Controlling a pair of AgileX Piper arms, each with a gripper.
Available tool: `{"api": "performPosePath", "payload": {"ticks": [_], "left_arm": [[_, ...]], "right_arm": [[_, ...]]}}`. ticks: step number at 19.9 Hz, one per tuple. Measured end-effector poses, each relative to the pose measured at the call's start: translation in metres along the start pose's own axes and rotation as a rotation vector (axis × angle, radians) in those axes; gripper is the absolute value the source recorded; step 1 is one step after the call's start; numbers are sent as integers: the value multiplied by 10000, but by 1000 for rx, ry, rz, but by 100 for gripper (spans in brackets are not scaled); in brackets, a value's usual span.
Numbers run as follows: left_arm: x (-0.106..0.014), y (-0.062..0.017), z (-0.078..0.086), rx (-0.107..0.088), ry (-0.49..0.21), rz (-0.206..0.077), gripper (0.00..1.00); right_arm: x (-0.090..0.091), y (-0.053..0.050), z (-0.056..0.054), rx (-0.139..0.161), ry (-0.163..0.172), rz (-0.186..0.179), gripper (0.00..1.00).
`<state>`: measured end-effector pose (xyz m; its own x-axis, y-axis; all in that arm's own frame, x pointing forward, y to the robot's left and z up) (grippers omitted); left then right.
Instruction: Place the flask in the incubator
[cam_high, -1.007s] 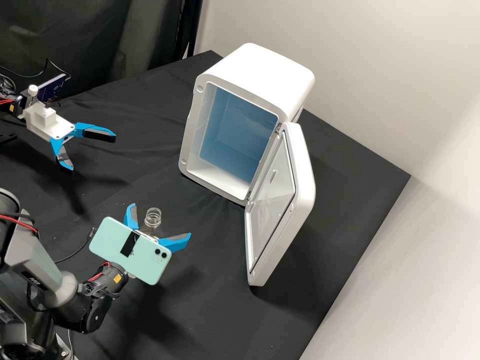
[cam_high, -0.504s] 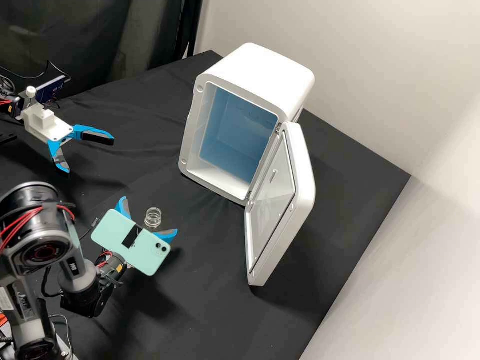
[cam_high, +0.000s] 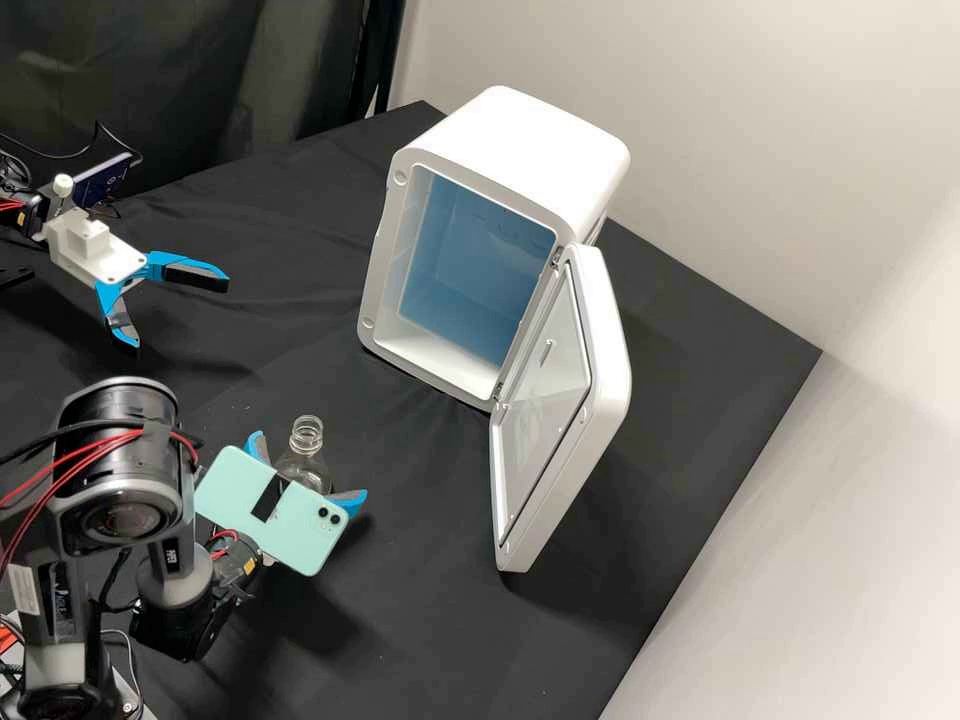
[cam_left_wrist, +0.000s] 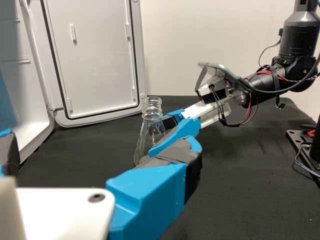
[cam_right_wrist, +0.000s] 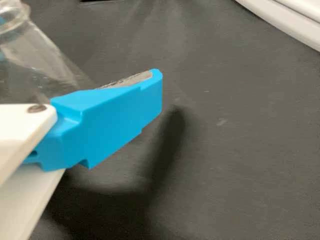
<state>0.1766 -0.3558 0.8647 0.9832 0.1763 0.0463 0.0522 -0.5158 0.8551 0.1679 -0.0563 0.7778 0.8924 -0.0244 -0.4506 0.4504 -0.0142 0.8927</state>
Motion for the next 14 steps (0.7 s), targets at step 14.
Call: {"api": "performPosePath", "payload": {"ticks": [14], "left_arm": [[4, -22, -21, -9, 7, -10, 100]], "right_arm": [[252, -119, -128, -175, -78, 32, 100]]}}
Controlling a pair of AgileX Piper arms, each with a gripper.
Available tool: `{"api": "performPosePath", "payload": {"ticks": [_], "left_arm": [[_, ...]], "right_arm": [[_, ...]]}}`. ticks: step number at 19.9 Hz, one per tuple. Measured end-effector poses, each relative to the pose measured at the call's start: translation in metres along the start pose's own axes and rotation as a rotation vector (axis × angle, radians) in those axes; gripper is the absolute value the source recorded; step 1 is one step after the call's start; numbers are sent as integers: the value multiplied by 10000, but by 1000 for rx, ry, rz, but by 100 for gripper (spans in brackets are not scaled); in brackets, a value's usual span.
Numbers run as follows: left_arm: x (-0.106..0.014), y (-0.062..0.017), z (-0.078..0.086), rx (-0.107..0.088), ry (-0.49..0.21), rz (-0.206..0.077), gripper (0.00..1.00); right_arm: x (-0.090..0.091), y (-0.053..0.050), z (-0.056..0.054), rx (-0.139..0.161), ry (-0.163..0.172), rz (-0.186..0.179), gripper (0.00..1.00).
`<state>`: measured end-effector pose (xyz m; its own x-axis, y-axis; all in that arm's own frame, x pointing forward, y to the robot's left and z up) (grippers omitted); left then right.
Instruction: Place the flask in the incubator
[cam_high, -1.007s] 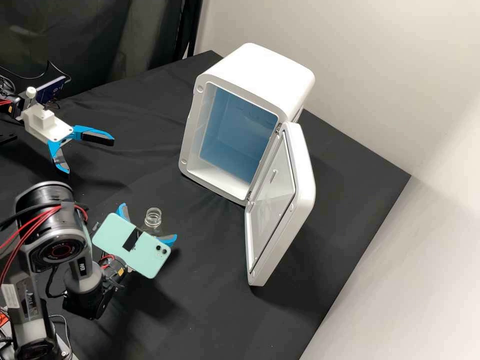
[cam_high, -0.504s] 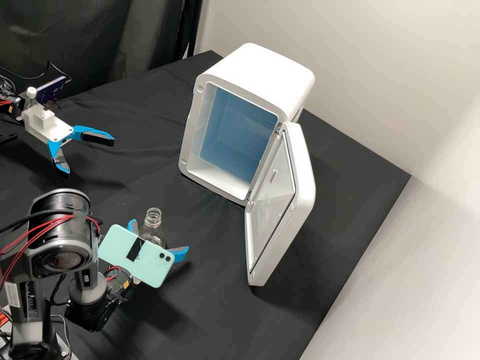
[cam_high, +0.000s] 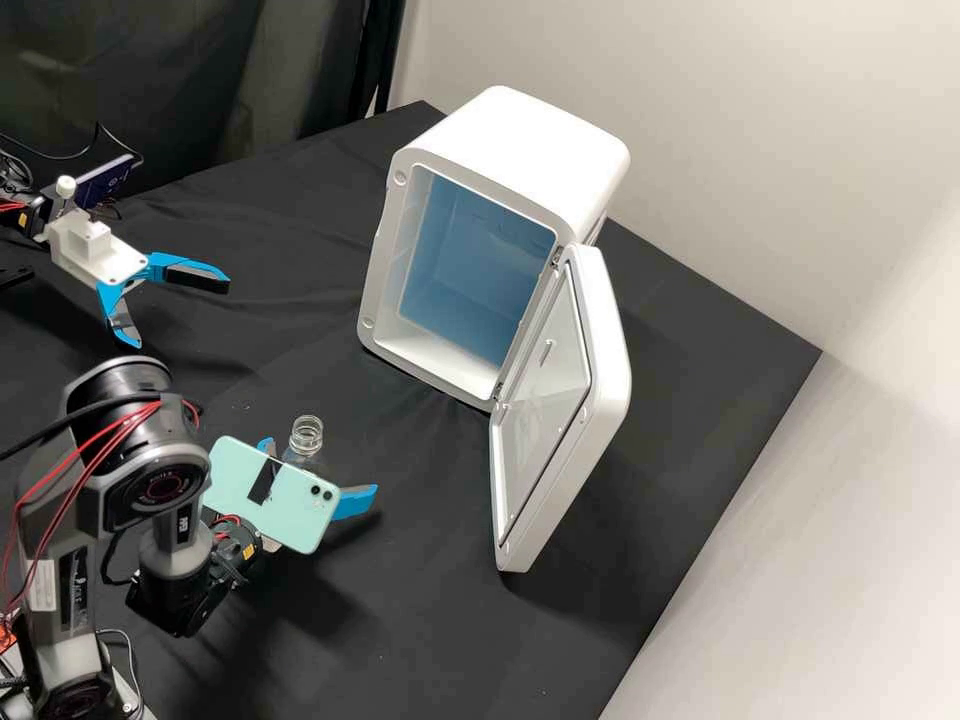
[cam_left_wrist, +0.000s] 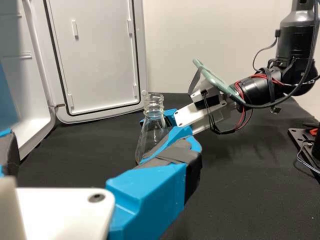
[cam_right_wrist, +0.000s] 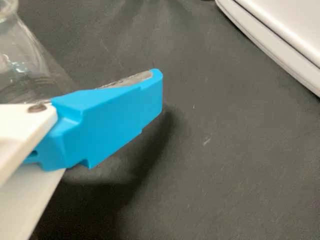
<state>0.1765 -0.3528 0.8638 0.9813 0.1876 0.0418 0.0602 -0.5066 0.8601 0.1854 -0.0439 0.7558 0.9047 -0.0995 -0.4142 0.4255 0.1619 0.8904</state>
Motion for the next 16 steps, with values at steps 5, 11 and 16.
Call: {"api": "performPosePath", "payload": {"ticks": [5, 11, 16], "left_arm": [[0, -4, -5, -2, 2, -1, 100], [0, -4, -5, -2, 2, -1, 100], [0, -4, -5, -2, 2, -1, 100]], "right_arm": [[13, 39, -82, -87, -17, 53, 100], [-49, 209, -192, -159, -42, 201, 100], [-45, 201, -210, -161, -35, 199, 100]]}}
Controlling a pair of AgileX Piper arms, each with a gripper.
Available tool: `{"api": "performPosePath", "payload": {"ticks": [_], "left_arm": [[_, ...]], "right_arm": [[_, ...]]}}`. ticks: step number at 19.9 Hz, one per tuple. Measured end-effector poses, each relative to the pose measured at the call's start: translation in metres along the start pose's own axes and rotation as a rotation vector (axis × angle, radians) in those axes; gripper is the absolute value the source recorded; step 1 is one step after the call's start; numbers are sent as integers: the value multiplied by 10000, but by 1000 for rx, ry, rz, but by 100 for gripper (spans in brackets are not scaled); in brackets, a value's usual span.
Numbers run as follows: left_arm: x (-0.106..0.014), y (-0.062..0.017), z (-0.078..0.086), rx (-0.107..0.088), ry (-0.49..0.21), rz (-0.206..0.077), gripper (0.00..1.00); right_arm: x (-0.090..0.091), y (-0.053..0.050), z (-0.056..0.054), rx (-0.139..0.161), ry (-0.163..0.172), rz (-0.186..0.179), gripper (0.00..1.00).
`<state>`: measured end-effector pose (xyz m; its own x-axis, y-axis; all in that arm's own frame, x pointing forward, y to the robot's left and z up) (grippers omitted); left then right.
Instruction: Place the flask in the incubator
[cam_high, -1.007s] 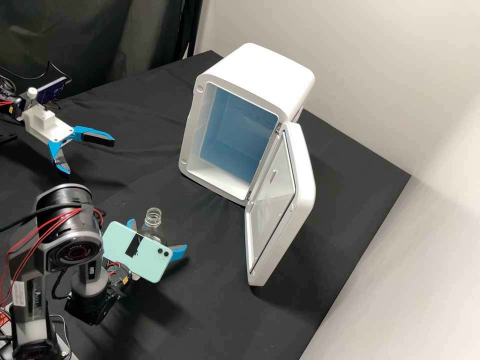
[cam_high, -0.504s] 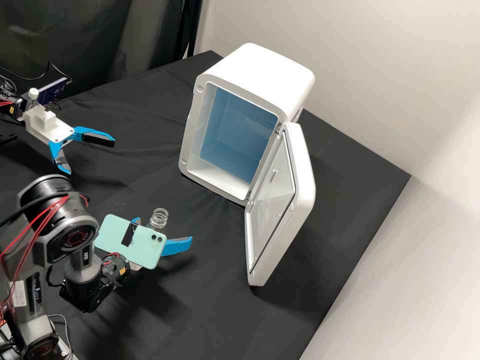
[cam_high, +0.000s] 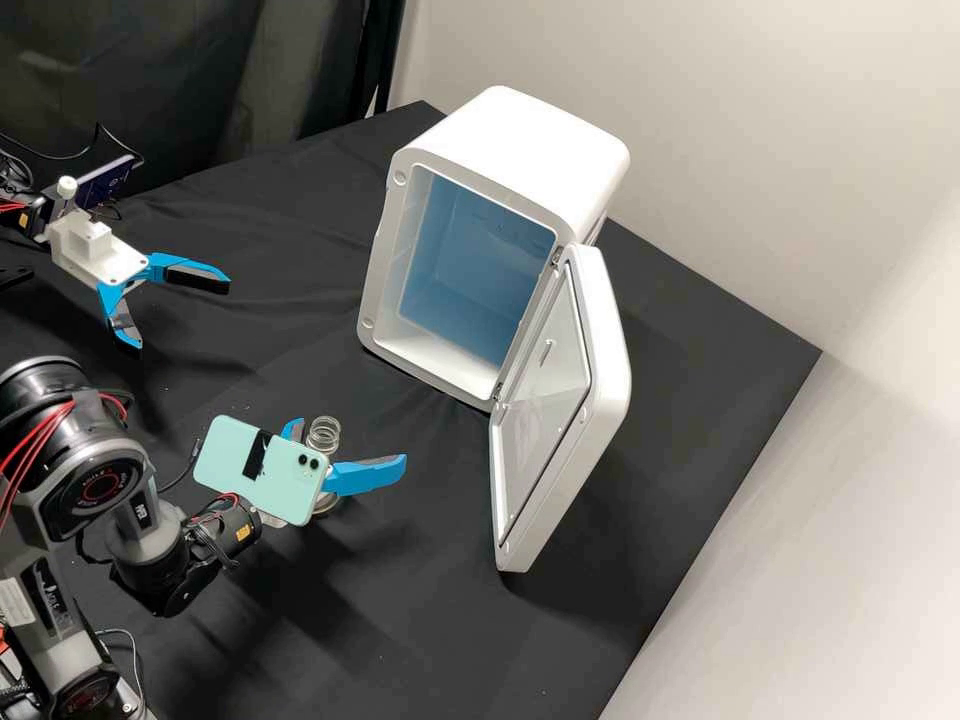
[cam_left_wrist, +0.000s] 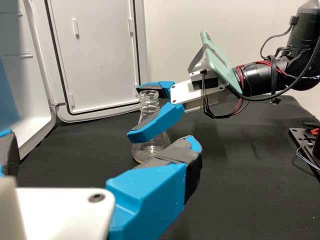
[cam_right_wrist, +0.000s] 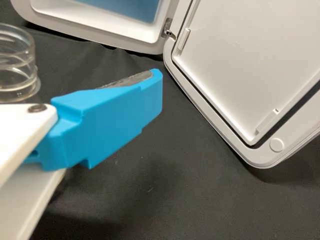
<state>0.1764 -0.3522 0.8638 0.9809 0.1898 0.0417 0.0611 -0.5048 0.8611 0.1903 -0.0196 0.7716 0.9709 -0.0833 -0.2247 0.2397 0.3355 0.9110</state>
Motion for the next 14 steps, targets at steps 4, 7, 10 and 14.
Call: {"api": "performPosePath", "payload": {"ticks": [4, 7, 10, 14], "left_arm": [[0, 0, 0, 0, 0, 0, 100], [0, 0, 0, 0, 0, 0, 100], [0, 0, 0, 0, 0, 0, 100], [0, 0, 0, 0, 0, 0, 100]], "right_arm": [[13, -39, -15, 1, 6, -21, 100], [30, -93, -29, 4, 8, -48, 100], [44, -136, -66, 12, 0, -59, 100], [66, -252, -138, 10, 14, -112, 100]]}}
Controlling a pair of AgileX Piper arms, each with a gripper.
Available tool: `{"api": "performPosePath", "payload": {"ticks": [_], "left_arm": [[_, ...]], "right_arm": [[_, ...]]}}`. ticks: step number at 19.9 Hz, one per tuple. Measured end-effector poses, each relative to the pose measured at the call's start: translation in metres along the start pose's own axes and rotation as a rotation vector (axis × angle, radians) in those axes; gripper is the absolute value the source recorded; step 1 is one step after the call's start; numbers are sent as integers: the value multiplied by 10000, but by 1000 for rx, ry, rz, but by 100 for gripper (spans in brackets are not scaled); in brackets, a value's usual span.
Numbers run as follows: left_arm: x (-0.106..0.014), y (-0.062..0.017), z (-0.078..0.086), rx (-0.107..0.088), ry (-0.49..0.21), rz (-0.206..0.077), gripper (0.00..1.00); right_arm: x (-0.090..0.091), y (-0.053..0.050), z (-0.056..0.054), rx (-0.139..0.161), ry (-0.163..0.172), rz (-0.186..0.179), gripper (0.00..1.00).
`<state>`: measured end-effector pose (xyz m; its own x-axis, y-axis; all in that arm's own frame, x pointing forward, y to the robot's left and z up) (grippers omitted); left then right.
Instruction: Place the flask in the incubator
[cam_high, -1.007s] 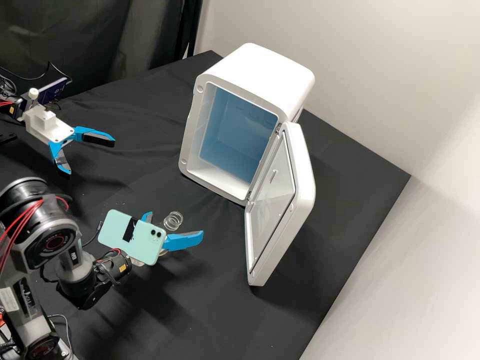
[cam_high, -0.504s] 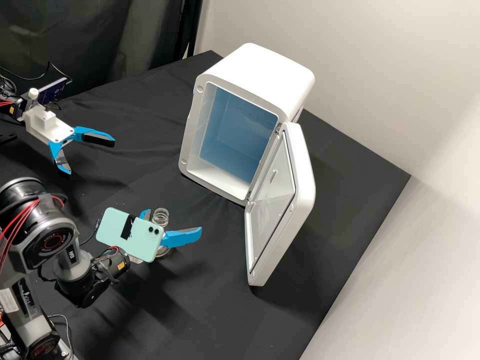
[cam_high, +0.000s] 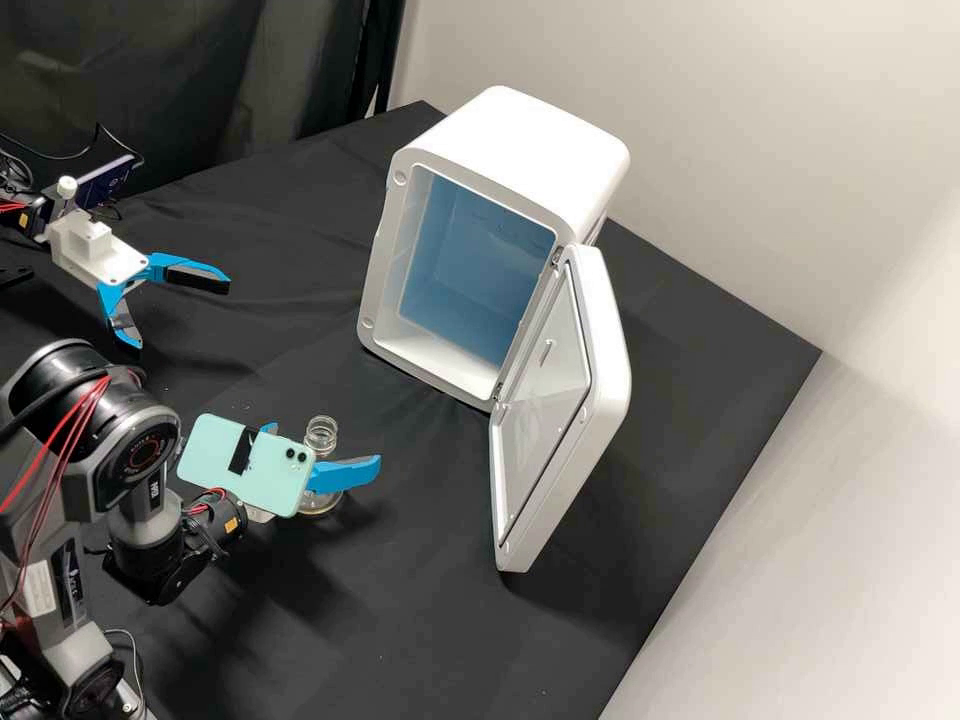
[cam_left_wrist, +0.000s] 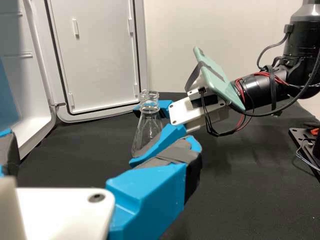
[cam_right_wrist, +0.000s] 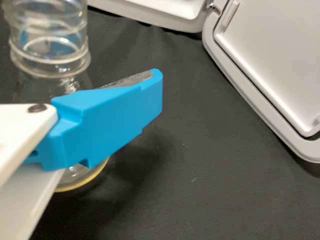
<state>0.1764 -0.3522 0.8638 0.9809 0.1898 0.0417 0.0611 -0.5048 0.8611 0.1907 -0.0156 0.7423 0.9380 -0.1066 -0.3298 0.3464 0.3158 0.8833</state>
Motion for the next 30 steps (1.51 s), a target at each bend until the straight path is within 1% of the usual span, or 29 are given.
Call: {"api": "performPosePath", "payload": {"ticks": [3, 8, 12, 13, 14, 17, 18, 19, 20, 25, 30], "left_arm": [[0, 0, 0, 0, 0, 0, 100], [0, 0, 0, 0, 0, 0, 100], [0, 0, 0, 0, 0, 0, 100], [2, -1, 4, 0, -2, -1, 100], [2, -1, 4, 0, -2, -1, 100], [2, -1, 4, 0, -2, -1, 100], [2, -1, 4, 0, -2, -1, 100], [2, -1, 4, 0, -2, -1, 100], [2, -1, 4, 0, -2, -1, 100], [2, -1, 4, 0, -2, -1, 100], [2, -1, 4, 0, -2, -1, 100]], "right_arm": [[4, -9, 16, 5, -15, -3, 100], [4, -7, 21, 6, -18, -2, 100], [-2, 27, 94, 20, -51, 15, 100], [-5, 37, 114, 32, -58, 19, 100], [-14, 60, 154, 76, -68, 26, 100], [-39, 118, 199, 160, -64, 50, 100], [-45, 131, 200, 179, -61, 56, 100], [-47, 133, 198, 193, -57, 56, 100], [-47, 137, 194, 196, -53, 59, 100], [-51, 144, 172, 189, -37, 59, 100], [-45, 128, 138, 183, -21, 48, 100]]}}
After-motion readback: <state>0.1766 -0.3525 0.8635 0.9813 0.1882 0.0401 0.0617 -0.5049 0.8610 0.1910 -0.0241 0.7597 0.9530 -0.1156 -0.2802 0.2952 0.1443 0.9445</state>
